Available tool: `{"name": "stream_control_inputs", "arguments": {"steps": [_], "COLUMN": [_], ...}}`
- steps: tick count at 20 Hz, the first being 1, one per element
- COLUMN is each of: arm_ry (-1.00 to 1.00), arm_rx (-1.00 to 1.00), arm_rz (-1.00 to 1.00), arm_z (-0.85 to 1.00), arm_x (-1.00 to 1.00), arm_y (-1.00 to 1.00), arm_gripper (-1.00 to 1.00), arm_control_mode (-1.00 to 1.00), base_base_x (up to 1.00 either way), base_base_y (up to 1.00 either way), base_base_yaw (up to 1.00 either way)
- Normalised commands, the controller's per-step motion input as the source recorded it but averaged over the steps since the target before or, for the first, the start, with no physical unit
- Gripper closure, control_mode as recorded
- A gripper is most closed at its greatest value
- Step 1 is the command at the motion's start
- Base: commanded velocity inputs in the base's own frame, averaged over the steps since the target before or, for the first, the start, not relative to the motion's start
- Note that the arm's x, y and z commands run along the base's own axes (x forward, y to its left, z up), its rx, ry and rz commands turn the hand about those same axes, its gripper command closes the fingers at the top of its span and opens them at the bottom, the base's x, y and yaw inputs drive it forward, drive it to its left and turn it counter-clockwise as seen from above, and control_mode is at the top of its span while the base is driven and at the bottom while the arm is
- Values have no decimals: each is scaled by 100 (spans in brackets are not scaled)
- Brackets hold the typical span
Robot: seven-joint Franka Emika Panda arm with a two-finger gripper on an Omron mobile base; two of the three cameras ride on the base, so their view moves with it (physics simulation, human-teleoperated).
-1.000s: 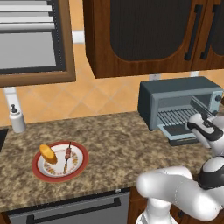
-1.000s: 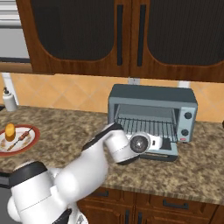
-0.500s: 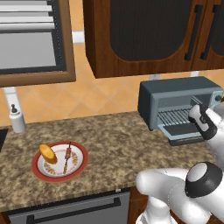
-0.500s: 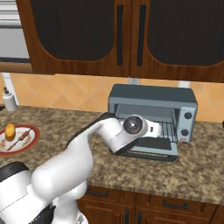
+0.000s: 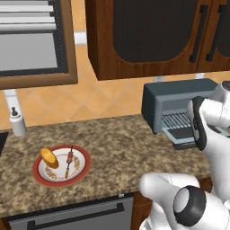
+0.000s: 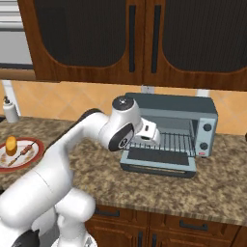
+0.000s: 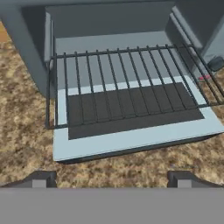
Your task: Pick up the kebab skewer and baguette bread, and place them inside the toaster oven. Close the toaster oven door and start by setting the timer.
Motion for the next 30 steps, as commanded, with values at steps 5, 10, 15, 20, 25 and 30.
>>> {"name": "stream_control_inputs", "arguments": {"steps": [5,10,15,20,25,30], "arm_ry": [14,14,14,6,3,2], "arm_rx": [1,2,2,0,3,5], "arm_rz": [9,19,19,14,6,1], "arm_z": [-6,0,0,0,0,-4], "arm_x": [-35,-10,-2,-5,-19,-10], "arm_y": [99,99,100,100,100,100], "arm_gripper": [-100,-100,-100,-100,-100,-100], "arm_control_mode": [-100,-100,-100,-100,-100,-100], "base_base_x": [0,0,0,0,0,0], "base_base_y": [0,0,0,0,0,0], "base_base_yaw": [0,0,0,0,0,0]}}
